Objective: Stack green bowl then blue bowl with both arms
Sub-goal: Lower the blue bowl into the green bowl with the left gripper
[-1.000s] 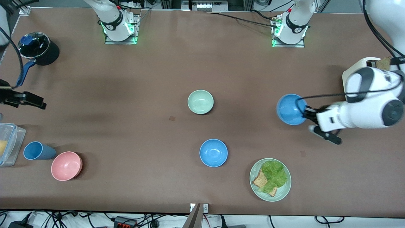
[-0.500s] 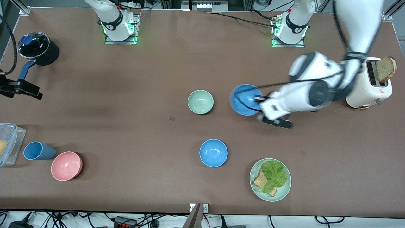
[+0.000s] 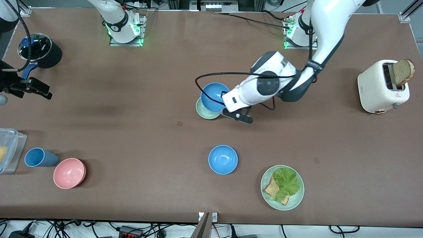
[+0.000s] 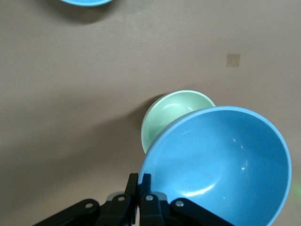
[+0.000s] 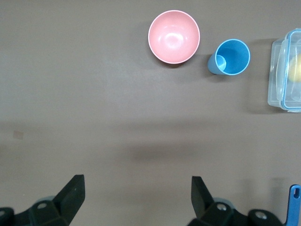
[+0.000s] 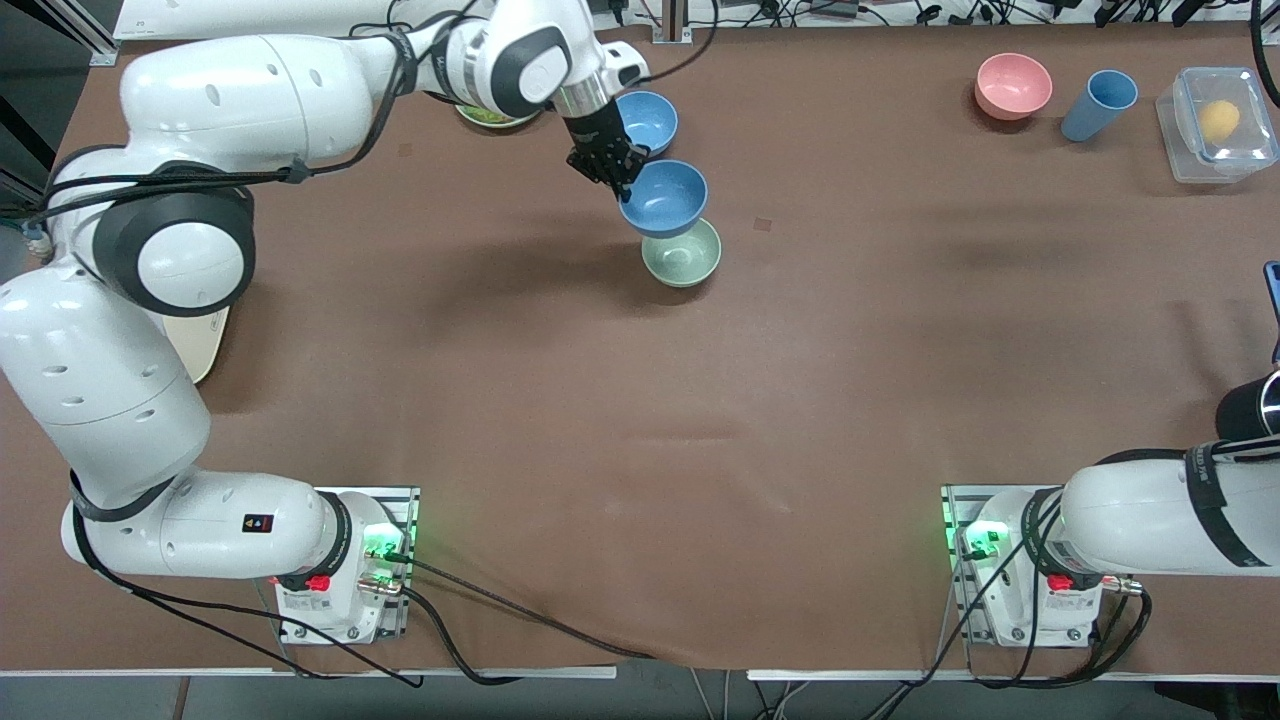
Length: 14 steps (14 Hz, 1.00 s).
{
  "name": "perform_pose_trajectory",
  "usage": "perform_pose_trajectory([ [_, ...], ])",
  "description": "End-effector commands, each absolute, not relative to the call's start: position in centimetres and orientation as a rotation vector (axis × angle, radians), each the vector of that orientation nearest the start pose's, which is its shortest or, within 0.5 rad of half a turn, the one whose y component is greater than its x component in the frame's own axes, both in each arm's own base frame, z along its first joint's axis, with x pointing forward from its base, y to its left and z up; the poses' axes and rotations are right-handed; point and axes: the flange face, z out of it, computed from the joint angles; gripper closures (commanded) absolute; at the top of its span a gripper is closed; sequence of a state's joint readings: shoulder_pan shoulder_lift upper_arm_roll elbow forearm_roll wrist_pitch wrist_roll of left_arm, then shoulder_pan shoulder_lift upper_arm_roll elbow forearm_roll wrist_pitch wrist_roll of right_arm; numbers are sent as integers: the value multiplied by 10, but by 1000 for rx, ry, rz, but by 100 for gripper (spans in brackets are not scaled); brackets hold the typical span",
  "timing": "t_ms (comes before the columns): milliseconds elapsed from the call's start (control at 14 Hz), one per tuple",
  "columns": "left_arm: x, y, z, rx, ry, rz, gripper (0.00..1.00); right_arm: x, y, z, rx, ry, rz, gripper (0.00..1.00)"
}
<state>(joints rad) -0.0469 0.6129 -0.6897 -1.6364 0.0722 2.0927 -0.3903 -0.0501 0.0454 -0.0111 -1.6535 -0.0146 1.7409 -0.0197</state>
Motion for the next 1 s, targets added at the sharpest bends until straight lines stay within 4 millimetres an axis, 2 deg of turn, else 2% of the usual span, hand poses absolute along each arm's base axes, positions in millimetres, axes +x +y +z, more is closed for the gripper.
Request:
perform_pose_trajectory([
  [0,543,-413,303,-3273,597,246,100,569,-34,578,-3154,57,-96,0],
  [214,540,-421,287,-3267,694,258,99,570,-33,577,-3154,55,-98,0],
  [357,546,-428,286,-3304,729,162,99,569,-33,576,-3154,55,-94,0],
  [571,546,-430,278,-3304,761,172,99,569,-34,578,-3154,55,-96,0],
  [714,536,-443,277,-3289,808,169,99,569,-35,579,-3154,57,-101,0],
  [929,536,-445,267,-3248,858,130,98,569,-34,579,-3151,58,-99,0],
])
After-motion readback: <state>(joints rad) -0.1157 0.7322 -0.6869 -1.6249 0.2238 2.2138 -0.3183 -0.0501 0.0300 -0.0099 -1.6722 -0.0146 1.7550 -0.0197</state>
